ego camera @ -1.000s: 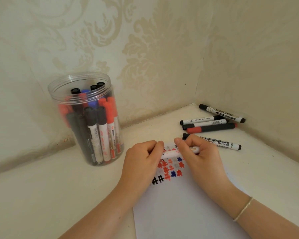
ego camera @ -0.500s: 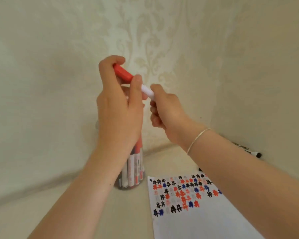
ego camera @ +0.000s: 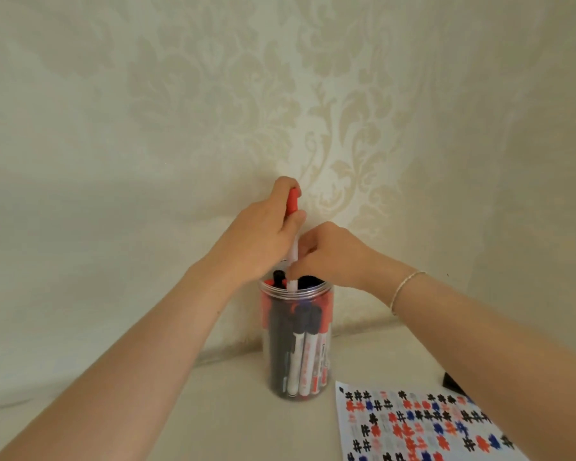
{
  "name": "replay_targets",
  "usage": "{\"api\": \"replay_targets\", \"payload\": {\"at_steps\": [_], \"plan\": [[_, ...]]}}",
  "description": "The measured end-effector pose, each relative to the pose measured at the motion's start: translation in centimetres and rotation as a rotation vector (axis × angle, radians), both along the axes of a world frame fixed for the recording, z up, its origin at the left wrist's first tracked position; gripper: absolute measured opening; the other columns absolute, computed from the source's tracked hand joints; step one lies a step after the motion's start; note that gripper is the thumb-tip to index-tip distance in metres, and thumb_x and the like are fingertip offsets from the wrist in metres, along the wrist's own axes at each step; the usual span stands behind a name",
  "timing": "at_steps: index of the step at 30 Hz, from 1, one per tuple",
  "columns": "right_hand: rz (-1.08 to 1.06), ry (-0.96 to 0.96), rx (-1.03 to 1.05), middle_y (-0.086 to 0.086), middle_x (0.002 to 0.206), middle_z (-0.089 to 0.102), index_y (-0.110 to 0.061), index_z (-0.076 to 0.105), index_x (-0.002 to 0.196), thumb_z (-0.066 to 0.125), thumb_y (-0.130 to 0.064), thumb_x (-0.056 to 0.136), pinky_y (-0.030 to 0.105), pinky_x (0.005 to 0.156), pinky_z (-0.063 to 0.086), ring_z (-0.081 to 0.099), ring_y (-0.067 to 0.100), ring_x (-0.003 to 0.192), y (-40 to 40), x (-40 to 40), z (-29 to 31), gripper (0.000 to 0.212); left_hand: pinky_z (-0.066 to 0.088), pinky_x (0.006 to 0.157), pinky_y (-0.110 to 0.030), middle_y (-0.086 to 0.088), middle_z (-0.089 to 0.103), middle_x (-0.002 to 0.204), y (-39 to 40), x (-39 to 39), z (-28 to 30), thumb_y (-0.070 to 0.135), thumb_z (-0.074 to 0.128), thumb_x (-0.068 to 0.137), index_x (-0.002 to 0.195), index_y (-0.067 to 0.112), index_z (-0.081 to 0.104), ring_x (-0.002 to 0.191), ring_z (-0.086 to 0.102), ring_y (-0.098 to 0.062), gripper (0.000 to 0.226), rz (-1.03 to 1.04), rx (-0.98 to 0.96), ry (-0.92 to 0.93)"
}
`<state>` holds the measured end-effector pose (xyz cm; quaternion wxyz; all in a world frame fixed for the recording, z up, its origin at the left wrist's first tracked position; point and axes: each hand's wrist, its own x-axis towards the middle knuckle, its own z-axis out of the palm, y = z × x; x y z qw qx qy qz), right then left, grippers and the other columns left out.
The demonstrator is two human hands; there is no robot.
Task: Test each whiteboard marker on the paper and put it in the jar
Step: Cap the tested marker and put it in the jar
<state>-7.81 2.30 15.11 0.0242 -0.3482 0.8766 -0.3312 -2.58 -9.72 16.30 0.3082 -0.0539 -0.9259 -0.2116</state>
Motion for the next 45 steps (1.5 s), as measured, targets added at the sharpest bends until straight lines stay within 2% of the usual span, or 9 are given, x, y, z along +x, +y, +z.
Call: {"api": "replay_targets", "payload": {"at_steps": [4, 10, 15, 24, 30, 34, 36, 40, 45], "plan": [[-0.017, 0.161, 0.062, 0.008, 0.097, 0.052, -0.014, 0.068, 0.077, 0.072, -0.028, 0.074, 0.032, 0.084, 0.047, 0.050, 0.024, 0.093, -0.3, -0.1, -0.8, 0.015, 0.044, 0.062, -0.036, 0.001, 0.054, 0.066, 0.0, -0.1, -0.9, 0.026, 0.040, 0.100, 0.113, 0.020, 0.040, 0.061, 0.054, -0.017, 0.014, -0.013, -0.066, -0.090], [-0.011, -0.281, -0.391, 0.003, 0.080, 0.066, -0.004, 0.071, 0.091, 0.075, -0.010, 0.076, 0.014, 0.066, 0.046, 0.058, 0.010, 0.073, 1.6, -1.5, -1.8, 0.017, 0.047, 0.079, -0.035, -0.001, 0.060, 0.089, -1.0, -0.6, -1.9, 0.022, 0.043, 0.099, 0.095, 0.015, 0.058, 0.086, 0.059, -0.020, 0.016, 0.034, -0.167, -0.246], [-0.010, -0.346, -0.496, 0.011, 0.093, 0.068, -0.010, 0.068, 0.095, 0.071, -0.009, 0.080, 0.035, 0.083, 0.054, 0.063, 0.017, 0.083, 3.1, -2.0, -3.6, 0.015, 0.054, 0.066, -0.031, 0.007, 0.067, 0.076, -0.5, -1.0, -0.8, 0.028, 0.074, 0.080, 0.085, 0.024, 0.048, 0.066, 0.066, -0.008, 0.027, 0.017, -0.016, -0.230], [-0.120, 0.017, -0.515, 0.001, 0.088, 0.067, -0.019, 0.066, 0.088, 0.053, -0.017, 0.092, 0.008, 0.057, 0.041, 0.057, 0.007, 0.072, 1.6, -1.5, -5.5, 0.014, 0.046, 0.063, -0.029, 0.002, 0.067, 0.066, 0.2, -0.4, -1.3, 0.037, 0.065, 0.085, 0.074, 0.022, 0.070, 0.064, 0.061, -0.015, 0.020, 0.007, -0.177, -0.441], [-0.173, -0.108, -0.631, -0.007, 0.083, 0.065, -0.022, 0.066, 0.095, 0.050, -0.020, 0.096, 0.037, 0.079, 0.055, 0.064, 0.019, 0.084, 4.5, -1.1, -6.9, 0.017, 0.038, 0.058, -0.029, 0.001, 0.056, 0.058, 0.9, -0.3, -0.1, 0.031, 0.056, 0.091, 0.060, 0.018, 0.066, 0.058, 0.051, -0.018, 0.035, 0.082, -0.311, -0.625], [-0.273, -0.139, -0.152, 0.003, 0.100, 0.060, -0.017, 0.061, 0.112, 0.043, -0.006, 0.091, 0.018, 0.058, 0.048, 0.059, 0.019, 0.074, 9.9, -1.6, -8.3, 0.030, 0.045, 0.074, -0.030, -0.004, 0.064, 0.090, 5.0, 0.3, 0.3, 0.027, 0.050, 0.095, 0.086, 0.023, 0.073, 0.082, 0.062, -0.020, 0.025, 0.085, 0.041, -0.034], [-0.267, -0.128, 0.250, 0.008, 0.121, 0.051, -0.014, 0.050, 0.127, 0.043, -0.007, 0.091, 0.025, 0.078, 0.048, 0.055, 0.021, 0.097, 12.8, -1.4, -9.1, 0.037, 0.046, 0.079, -0.019, 0.003, 0.061, 0.095, 8.4, 1.0, -0.2, 0.023, 0.051, 0.095, 0.095, 0.022, 0.071, 0.085, 0.061, -0.008, 0.020, -0.054, 0.145, 0.158], [-0.373, -0.001, 0.806, 0.013, 0.128, 0.045, -0.011, 0.036, 0.134, 0.048, -0.019, 0.092, 0.036, 0.089, 0.044, 0.047, 0.029, 0.116, 17.2, -0.3, -11.5, 0.045, 0.043, 0.079, -0.008, 0.010, 0.060, 0.099, 13.0, -0.1, -4.2, 0.020, 0.050, 0.097, 0.111, 0.025, 0.064, 0.088, 0.057, 0.002, 0.020, -0.236, 0.102, 0.019], [-0.416, 0.076, 0.778, 0.006, 0.116, 0.059, -0.012, 0.052, 0.121, 0.050, -0.010, 0.091, 0.029, 0.073, 0.045, 0.061, 0.023, 0.101, 19.2, -0.5, -13.3, 0.030, 0.045, 0.083, -0.012, 0.012, 0.059, 0.109, 14.4, -2.3, -10.8, 0.019, 0.050, 0.097, 0.120, 0.027, 0.057, 0.088, 0.055, 0.004, 0.026, -0.226, 0.131, -0.296]]}}
